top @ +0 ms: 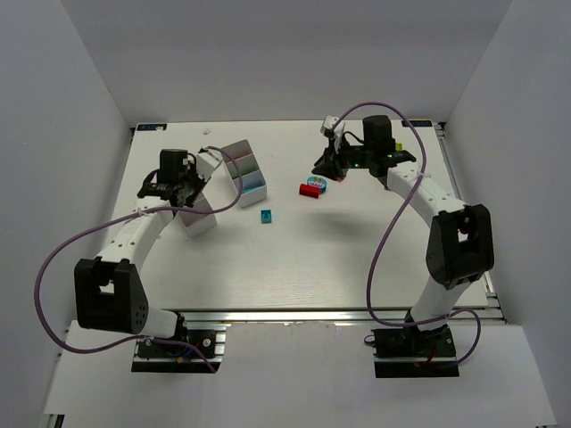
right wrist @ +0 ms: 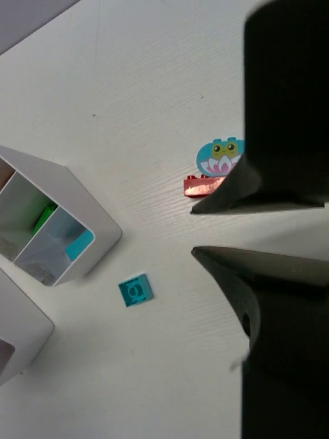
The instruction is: Sort the legos into containers by color
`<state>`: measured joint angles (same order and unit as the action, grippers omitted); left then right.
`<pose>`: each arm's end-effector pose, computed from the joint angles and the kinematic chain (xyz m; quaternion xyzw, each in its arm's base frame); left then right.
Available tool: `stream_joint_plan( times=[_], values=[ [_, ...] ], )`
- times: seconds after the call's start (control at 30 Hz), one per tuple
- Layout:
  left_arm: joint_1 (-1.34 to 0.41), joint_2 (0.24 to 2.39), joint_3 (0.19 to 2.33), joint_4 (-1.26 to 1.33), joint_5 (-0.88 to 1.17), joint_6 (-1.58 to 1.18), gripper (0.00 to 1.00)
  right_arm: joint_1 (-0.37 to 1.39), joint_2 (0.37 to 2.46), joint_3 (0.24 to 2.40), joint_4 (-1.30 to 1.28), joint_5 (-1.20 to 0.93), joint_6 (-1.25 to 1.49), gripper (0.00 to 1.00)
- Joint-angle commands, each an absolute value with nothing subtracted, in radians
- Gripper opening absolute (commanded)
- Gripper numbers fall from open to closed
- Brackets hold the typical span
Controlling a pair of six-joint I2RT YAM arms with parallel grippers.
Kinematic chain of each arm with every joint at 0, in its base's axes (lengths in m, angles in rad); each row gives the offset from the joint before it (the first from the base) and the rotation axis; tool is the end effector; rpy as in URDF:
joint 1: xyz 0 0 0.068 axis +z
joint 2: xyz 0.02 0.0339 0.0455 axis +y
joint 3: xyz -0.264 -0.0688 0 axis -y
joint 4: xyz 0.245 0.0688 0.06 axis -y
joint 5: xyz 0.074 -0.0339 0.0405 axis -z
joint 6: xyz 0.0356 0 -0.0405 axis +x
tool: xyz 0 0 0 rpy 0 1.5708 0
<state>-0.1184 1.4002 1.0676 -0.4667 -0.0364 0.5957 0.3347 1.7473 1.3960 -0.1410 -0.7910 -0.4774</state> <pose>0.3008 -0.0345 0.2718 0.3174 0.8703 0.1053 0.3615 0.3736 0.1567 0.2986 -0.4945 0.6493 0.2960 0.4962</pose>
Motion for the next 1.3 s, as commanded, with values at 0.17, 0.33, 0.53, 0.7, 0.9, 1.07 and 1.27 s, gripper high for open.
stream_joint_plan(
  times=[0.17,0.33,0.53,0.7,0.9,1.07,1.27],
  values=[
    [-0.103,1.414,1.032,-0.405,-0.028,0.600,0.30,0.278,1.721,1.422,-0.132,-0.744,-0.414,0.44],
    [-0.101,1.393,1.028,-0.374,-0.048,0.571,0.48,0.223,1.753,1.448,-0.132,-0.657,-0.333,0.50],
    [-0.101,1.338,1.057,-0.370,-0.028,0.488,0.68,0.141,1.836,1.528,-0.149,-0.402,-0.132,0.54],
    [-0.101,1.263,1.081,-0.374,-0.009,0.298,0.88,0.124,1.928,1.611,-0.187,-0.017,-0.031,0.66],
    [-0.101,1.178,1.065,-0.377,0.030,0.014,0.98,0.075,2.098,1.756,-0.196,0.215,-0.008,0.79],
    [-0.101,1.076,0.993,-0.345,0.072,-0.130,0.98,0.054,2.200,1.856,-0.161,0.259,-0.026,0.75],
    [-0.101,0.988,0.937,-0.344,0.058,-0.212,0.98,0.012,2.305,1.913,-0.103,0.276,-0.008,0.73]
  ],
)
